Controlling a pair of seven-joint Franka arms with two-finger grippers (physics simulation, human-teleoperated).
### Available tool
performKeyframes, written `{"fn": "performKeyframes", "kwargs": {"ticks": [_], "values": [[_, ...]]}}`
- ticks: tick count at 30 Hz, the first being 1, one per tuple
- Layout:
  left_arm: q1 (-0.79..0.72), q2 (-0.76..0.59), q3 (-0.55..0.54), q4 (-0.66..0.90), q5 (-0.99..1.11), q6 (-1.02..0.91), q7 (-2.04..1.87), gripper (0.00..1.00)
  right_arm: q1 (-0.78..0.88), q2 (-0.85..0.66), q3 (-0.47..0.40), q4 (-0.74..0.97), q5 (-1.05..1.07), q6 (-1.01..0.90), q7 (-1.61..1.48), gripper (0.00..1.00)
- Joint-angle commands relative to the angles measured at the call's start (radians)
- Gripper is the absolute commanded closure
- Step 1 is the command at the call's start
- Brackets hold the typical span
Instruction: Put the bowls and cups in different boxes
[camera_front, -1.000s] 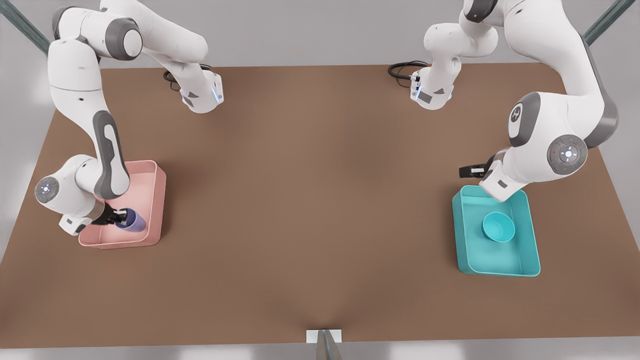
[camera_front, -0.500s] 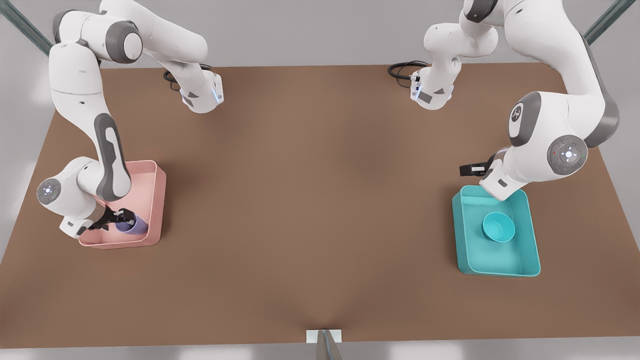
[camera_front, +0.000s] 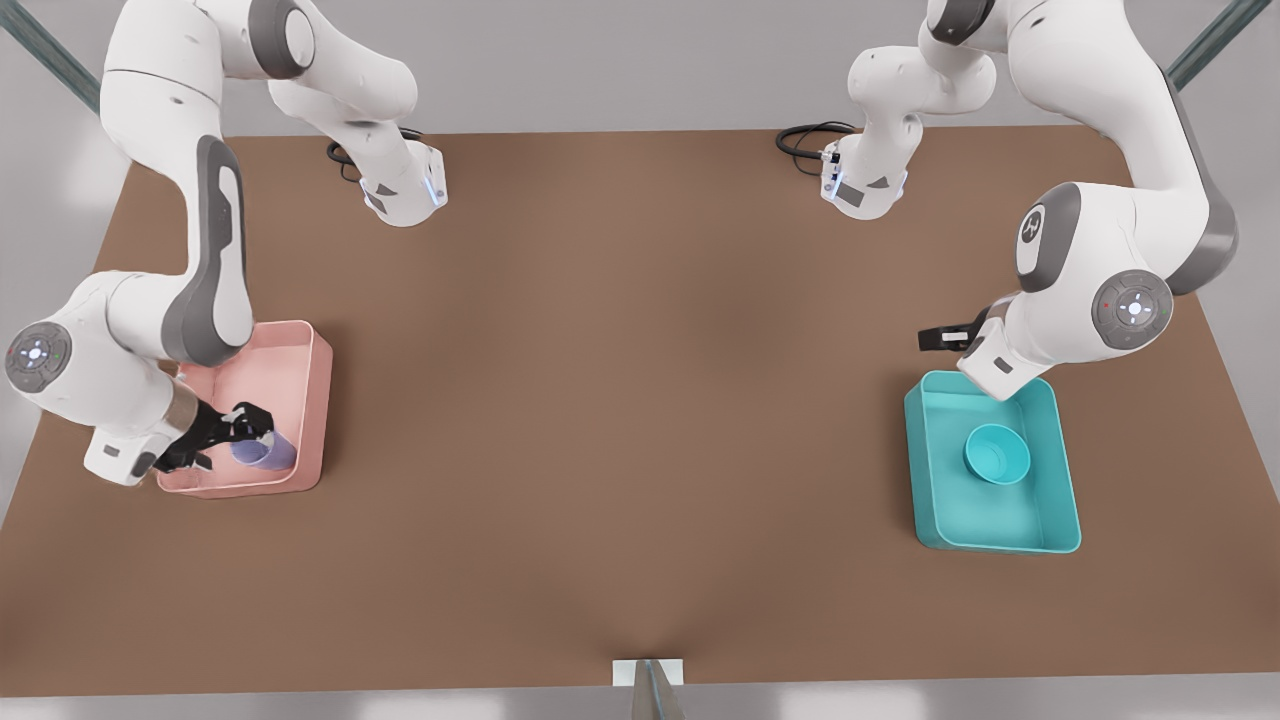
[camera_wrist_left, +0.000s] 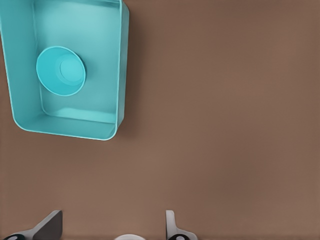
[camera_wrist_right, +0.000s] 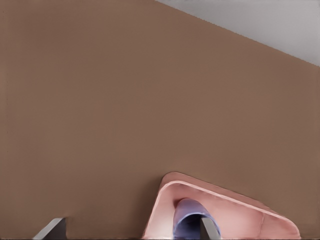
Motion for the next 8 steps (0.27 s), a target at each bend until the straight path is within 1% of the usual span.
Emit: {"fn": "performKeyframes", "kwargs": {"ticks": [1,2,4,8], "values": [[0.0,-0.001,0.0,0.0,0.001,-0.008,0.0,0.0,0.004,-0.09,0.0,-0.013,-0.006,-0.258,0.456,0.0],[-0.001,-0.001,0.0,0.0,0.001,-0.015,0.0,0.0,0.018,-0.144,0.001,-0.013,-0.006,-0.313,0.472,0.0],[0.0,-0.003,-0.002,0.0,0.002,-0.015,0.0,0.0,0.05,-0.235,0.001,-0.044,-0.03,-0.344,0.474,0.0],[0.0,-0.003,-0.002,0.002,0.001,-0.015,0.0,0.0,0.059,-0.241,0.011,-0.051,-0.047,-0.336,0.477,0.0]]}}
